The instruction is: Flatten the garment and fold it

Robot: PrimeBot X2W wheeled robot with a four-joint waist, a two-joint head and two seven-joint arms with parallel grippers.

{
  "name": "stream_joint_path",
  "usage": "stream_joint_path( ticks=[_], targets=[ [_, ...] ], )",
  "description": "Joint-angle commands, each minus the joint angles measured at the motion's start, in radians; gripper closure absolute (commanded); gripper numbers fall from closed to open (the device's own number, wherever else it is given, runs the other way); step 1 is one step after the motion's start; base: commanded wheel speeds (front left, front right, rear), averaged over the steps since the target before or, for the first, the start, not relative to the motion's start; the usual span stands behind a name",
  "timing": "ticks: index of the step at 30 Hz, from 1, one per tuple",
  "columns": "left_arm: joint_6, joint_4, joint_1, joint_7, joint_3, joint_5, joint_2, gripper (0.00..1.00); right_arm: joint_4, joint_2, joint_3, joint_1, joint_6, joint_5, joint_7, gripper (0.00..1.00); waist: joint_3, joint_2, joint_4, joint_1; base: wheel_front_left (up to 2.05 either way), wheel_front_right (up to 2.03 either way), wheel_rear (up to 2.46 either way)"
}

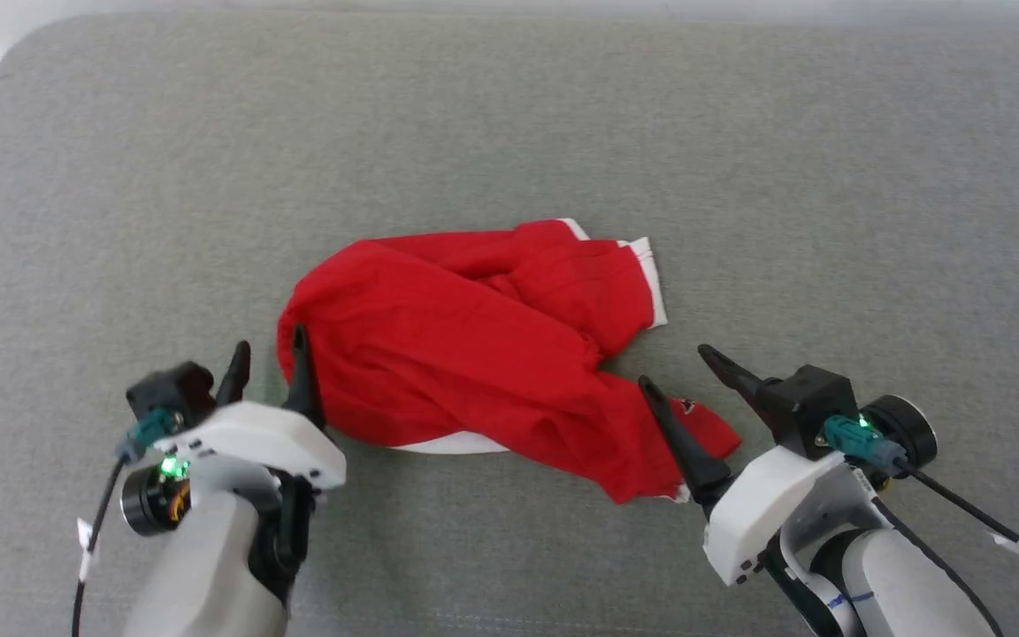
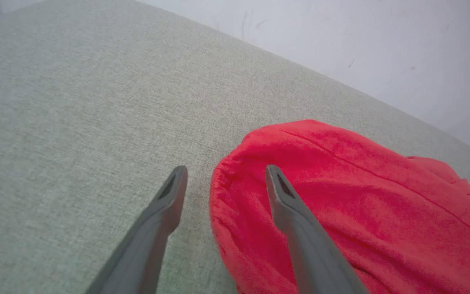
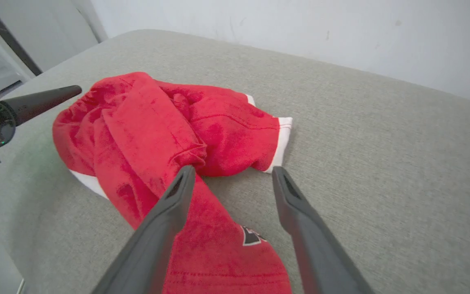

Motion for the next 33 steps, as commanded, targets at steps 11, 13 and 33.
stream_joint_path(
  ticks=[11,13,33],
  targets=[
    [-0.029,-0.320,0.154,-0.039,0.100,0.193,-0.079,0.00,-0.048,-0.071,0.135,-0.019,-0.001,0.012,0.107,0.00,0.005,0.0000,0.071,-0.0001,0.00,0.00,0.00],
    [-0.039,-0.334,0.168,-0.039,0.112,0.219,-0.094,0.00,-0.011,-0.075,0.140,-0.038,-0.001,-0.010,0.128,0.00,0.008,0.0000,0.075,-0.0001,0.00,0.00,0.00],
    [-0.114,-0.293,0.102,-0.040,0.123,0.269,-0.141,0.00,0.214,-0.155,0.003,-0.420,-0.001,0.035,0.225,1.00,0.119,0.0000,0.147,-0.0001,0.00,0.00,0.00]
  ],
)
